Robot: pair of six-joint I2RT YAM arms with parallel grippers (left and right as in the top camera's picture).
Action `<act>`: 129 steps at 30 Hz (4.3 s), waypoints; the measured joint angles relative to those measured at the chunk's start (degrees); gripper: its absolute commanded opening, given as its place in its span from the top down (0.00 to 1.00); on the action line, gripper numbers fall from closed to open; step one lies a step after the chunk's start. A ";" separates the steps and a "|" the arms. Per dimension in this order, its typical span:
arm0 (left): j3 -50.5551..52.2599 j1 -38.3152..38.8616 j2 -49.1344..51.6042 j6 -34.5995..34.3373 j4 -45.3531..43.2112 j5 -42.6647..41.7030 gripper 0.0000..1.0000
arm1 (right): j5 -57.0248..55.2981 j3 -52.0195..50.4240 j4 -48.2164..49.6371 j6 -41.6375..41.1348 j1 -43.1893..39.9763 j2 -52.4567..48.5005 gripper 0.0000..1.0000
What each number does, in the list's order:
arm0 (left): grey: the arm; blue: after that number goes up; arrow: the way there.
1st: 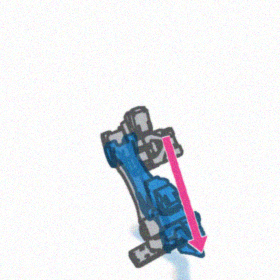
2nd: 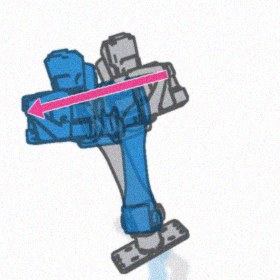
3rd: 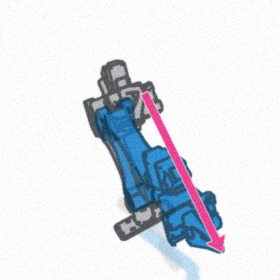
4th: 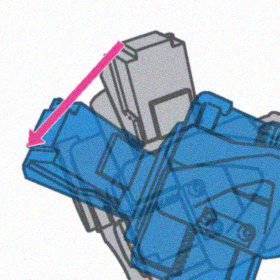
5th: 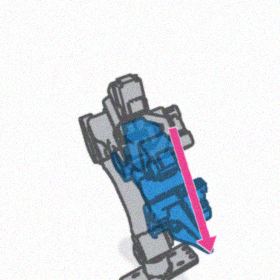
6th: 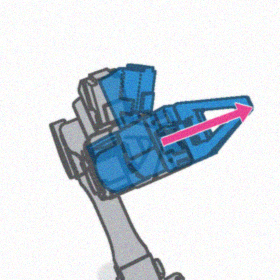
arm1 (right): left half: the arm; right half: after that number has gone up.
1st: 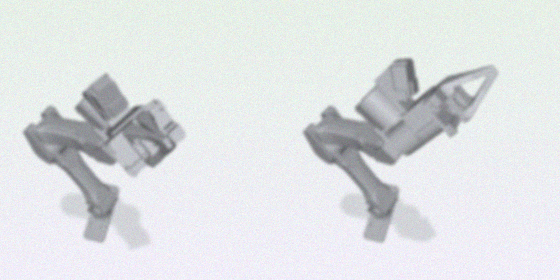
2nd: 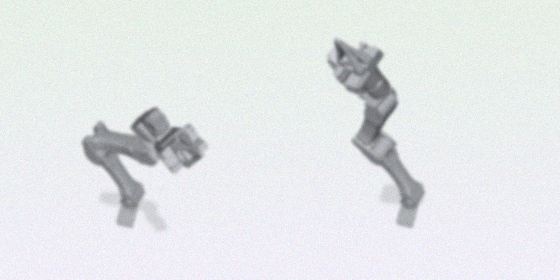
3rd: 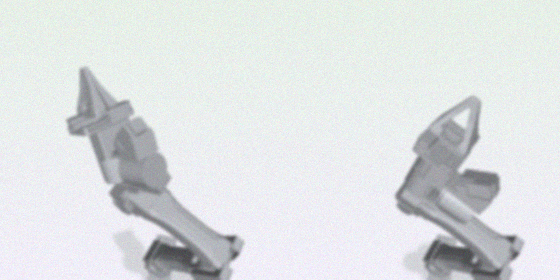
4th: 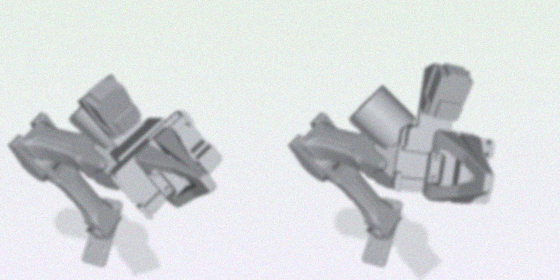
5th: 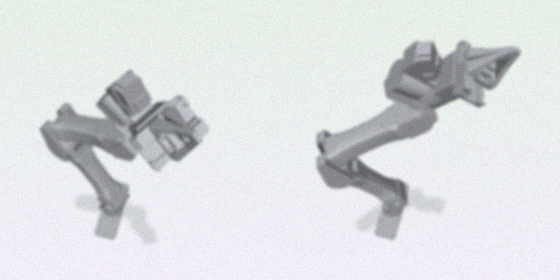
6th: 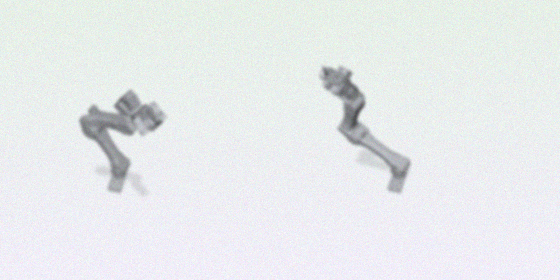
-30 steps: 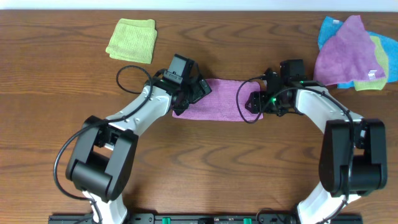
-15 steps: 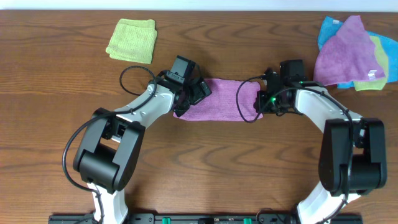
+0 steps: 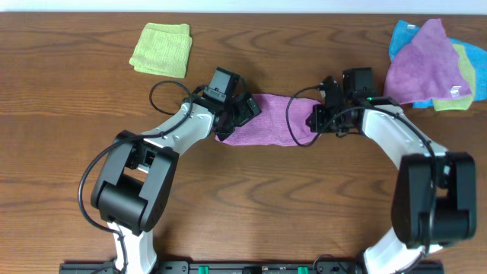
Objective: Fold the cloth
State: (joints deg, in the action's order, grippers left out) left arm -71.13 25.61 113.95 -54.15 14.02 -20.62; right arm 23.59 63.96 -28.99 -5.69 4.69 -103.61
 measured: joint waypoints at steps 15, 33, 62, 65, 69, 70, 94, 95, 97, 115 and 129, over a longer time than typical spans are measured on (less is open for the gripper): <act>-0.02 0.00 0.00 0.00 0.02 -0.04 0.05 | -9.09 0.61 -2.69 0.96 0.09 1.36 0.18; -0.04 0.00 0.07 0.00 -0.09 -0.44 0.05 | -7.72 0.15 0.42 -1.09 0.09 -3.63 0.32; -0.04 0.00 0.09 0.00 -0.11 -0.83 0.05 | -3.80 2.80 3.82 -4.02 0.83 -9.53 0.98; -0.04 0.00 0.09 0.00 -0.11 -0.85 0.05 | -2.86 2.71 3.74 -4.37 1.51 -9.70 0.98; -0.04 0.00 0.09 0.02 -0.11 -0.87 0.05 | -2.78 2.73 3.37 -4.37 1.51 -9.68 0.98; -0.04 0.00 0.09 0.02 -0.11 -0.87 0.05 | -2.78 2.82 3.04 -4.37 1.51 -9.64 0.98; -0.07 0.00 0.09 0.59 0.20 -0.87 0.05 | -13.99 7.96 -10.10 -3.26 10.86 -6.97 0.98; -0.15 0.00 0.09 0.70 0.39 -0.90 0.05 | -15.26 9.57 -11.32 -3.26 11.65 -6.97 0.99; -0.22 0.00 0.09 0.96 0.59 -0.87 0.05 | -16.92 11.32 -12.44 -3.26 12.24 -6.95 0.98; -0.70 0.02 0.09 2.10 3.15 -1.29 0.05 | -36.57 13.99 -15.76 -10.91 12.76 -6.86 0.99; -0.70 0.07 0.09 1.68 3.06 -1.49 0.05 | -37.05 14.01 -16.20 -15.28 13.35 -5.09 0.98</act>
State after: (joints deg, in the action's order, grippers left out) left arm -71.83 25.67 114.04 -52.47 17.08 -22.11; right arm -13.45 77.97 -45.19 -20.97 18.04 -108.71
